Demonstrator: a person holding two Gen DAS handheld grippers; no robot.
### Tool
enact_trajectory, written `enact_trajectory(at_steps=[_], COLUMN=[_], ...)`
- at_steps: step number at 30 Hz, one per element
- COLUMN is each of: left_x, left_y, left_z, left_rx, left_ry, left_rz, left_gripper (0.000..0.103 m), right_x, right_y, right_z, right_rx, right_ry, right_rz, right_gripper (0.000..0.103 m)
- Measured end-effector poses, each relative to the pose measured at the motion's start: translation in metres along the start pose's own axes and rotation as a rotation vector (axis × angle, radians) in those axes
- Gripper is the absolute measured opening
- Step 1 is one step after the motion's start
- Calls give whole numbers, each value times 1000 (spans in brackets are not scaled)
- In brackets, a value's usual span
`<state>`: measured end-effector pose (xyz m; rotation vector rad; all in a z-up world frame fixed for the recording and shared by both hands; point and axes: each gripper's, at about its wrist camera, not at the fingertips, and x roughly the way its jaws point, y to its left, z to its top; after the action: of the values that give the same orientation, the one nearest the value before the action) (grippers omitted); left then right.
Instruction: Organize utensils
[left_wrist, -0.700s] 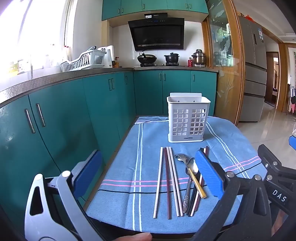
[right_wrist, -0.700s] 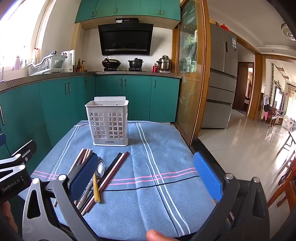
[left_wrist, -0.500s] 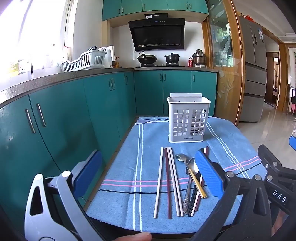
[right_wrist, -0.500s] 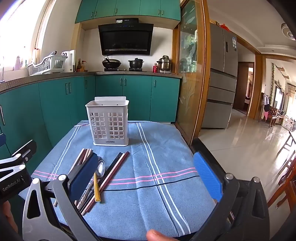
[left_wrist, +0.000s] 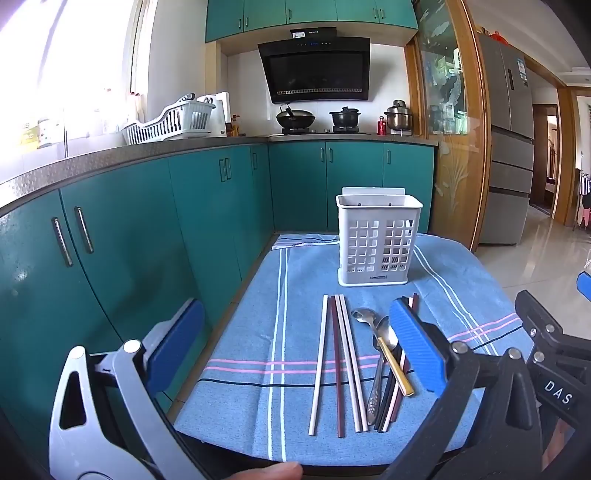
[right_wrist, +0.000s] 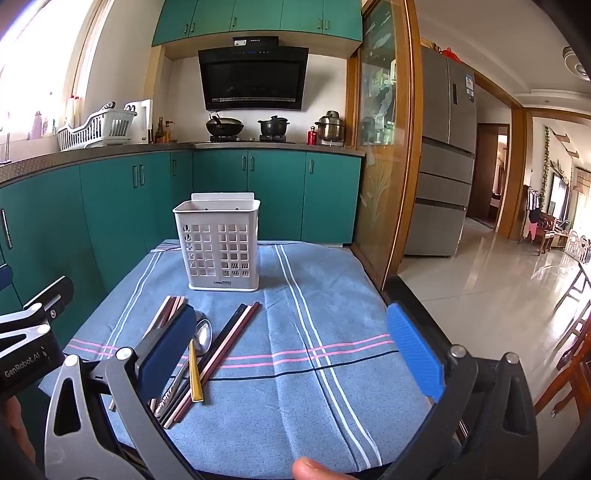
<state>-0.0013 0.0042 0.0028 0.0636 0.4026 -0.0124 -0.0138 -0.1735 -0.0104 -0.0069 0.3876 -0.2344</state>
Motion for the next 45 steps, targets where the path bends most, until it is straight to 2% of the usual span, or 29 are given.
enact_trajectory(at_steps=[15, 25, 45], left_x=[-1, -11, -8], left_y=[0, 8, 3], left_z=[0, 14, 9], left_rx=[-1, 2, 4], left_ry=[-3, -7, -10], left_rz=[1, 3, 3], left_gripper=[99, 99, 99], right_x=[2, 1, -1], right_y=[2, 2, 0], right_z=[1, 1, 1], right_rx=[-1, 1, 6], right_ry=[-2, -3, -7], right_rz=[8, 7, 6], right_gripper=[100, 100, 100])
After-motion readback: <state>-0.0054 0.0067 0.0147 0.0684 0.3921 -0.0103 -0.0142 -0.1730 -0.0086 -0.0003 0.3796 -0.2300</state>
